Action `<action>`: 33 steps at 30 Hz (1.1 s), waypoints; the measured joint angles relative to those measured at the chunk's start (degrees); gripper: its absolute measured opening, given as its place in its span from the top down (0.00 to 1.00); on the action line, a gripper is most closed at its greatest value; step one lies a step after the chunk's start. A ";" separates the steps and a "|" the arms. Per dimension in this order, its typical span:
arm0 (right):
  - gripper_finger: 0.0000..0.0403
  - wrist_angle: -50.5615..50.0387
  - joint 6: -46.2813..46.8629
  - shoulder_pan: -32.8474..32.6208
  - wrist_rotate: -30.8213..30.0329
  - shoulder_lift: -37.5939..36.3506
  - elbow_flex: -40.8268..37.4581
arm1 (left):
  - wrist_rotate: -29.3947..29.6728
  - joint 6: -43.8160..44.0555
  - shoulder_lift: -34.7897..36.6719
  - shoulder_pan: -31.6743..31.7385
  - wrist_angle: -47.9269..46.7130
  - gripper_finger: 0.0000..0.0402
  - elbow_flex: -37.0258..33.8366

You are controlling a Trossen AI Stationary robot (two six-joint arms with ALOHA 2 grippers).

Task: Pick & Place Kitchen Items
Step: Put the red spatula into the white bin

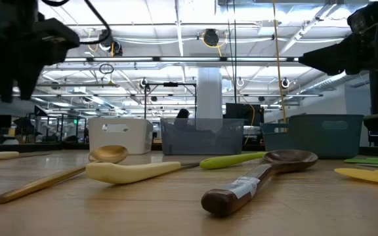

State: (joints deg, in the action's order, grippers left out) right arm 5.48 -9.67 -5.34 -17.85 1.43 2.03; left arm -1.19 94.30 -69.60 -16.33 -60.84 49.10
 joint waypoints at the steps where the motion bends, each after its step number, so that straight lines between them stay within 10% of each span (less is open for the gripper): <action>1: 0.59 0.14 0.00 -0.02 -0.01 0.20 0.00 | -1.04 3.42 -0.98 -1.39 0.18 0.62 0.00; 16: 0.59 0.25 0.24 -0.01 -0.02 1.24 0.01 | -12.31 39.93 -10.69 -21.36 1.63 0.62 -2.21; 33: 0.59 0.56 1.67 0.00 -0.08 1.23 0.01 | -4.34 55.86 -5.00 -34.42 18.69 0.62 -15.58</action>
State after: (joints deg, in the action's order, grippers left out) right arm 6.04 -8.00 -5.34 -17.92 2.66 2.04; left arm -5.53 150.16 -74.60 -50.75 -42.16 33.52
